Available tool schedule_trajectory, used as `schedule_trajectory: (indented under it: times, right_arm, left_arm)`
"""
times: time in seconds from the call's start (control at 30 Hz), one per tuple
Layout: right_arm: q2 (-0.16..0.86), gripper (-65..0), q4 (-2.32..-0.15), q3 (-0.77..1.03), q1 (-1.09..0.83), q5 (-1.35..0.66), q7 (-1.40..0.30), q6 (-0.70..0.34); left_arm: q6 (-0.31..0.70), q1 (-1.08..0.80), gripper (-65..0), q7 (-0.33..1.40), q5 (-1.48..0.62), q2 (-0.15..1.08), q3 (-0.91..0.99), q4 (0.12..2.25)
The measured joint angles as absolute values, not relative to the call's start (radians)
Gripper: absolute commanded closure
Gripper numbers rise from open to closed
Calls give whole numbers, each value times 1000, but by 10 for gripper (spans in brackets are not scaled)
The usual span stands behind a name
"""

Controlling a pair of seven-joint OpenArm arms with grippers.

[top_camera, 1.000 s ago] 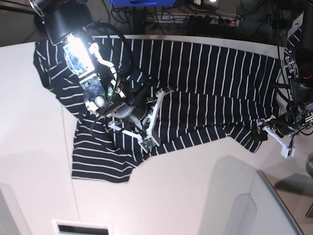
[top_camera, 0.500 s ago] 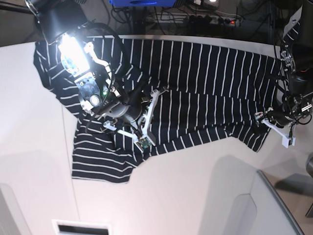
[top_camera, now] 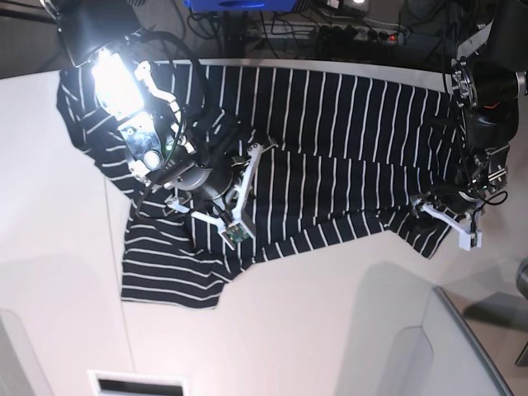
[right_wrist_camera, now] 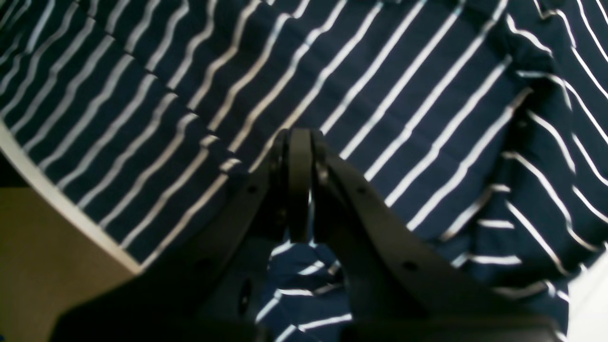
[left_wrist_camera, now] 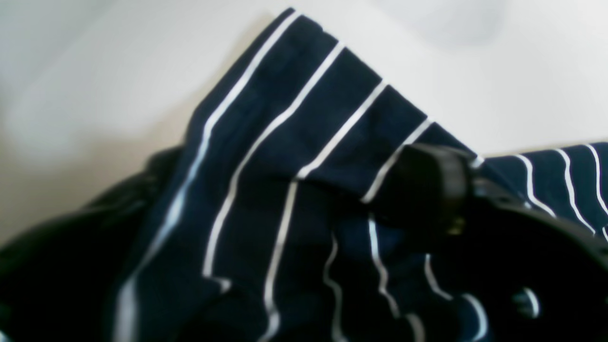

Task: Layout the t-shirt on the table in an organized manner, then fold the t-shirt properly
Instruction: 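Lower the left gripper onto the shirt edge and grasp it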

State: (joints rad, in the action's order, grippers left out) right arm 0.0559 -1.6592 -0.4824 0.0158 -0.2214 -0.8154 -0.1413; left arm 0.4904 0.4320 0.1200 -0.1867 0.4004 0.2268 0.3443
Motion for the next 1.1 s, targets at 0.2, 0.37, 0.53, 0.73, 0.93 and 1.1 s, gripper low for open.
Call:
schedule_trajectory:
  times: [0.2, 0.37, 0.53, 0.73, 0.93, 1.1]
  right_arm:
    - [58, -11, -1711, -482, 5, -220, -813, -142]
    - [59, -11, -1722, -482, -10, -224, -813, -146]
    - [60, -11, -1723, -482, -15, -224, -814, -146]
    - [60, -11, -1723, -481, -13, -224, -814, -146]
    - [60, -11, -1723, -481, -12, -224, -814, -146]
    - [55, -11, -1722, -482, -12, -223, -816, -145]
  left_arm:
    - [501, 398, -41, 115, -218, 407, 237, 347]
    - [509, 381, 0, 110, -234, 402, 240, 354]
    - [501, 311, 0, 171, -201, 387, 238, 510]
    - [496, 109, 0, 231, -167, 380, 234, 827]
    - [442, -70, 0, 274, -150, 376, 252, 1080]
    - [440, -121, 0, 265, -150, 361, 369, 1239]
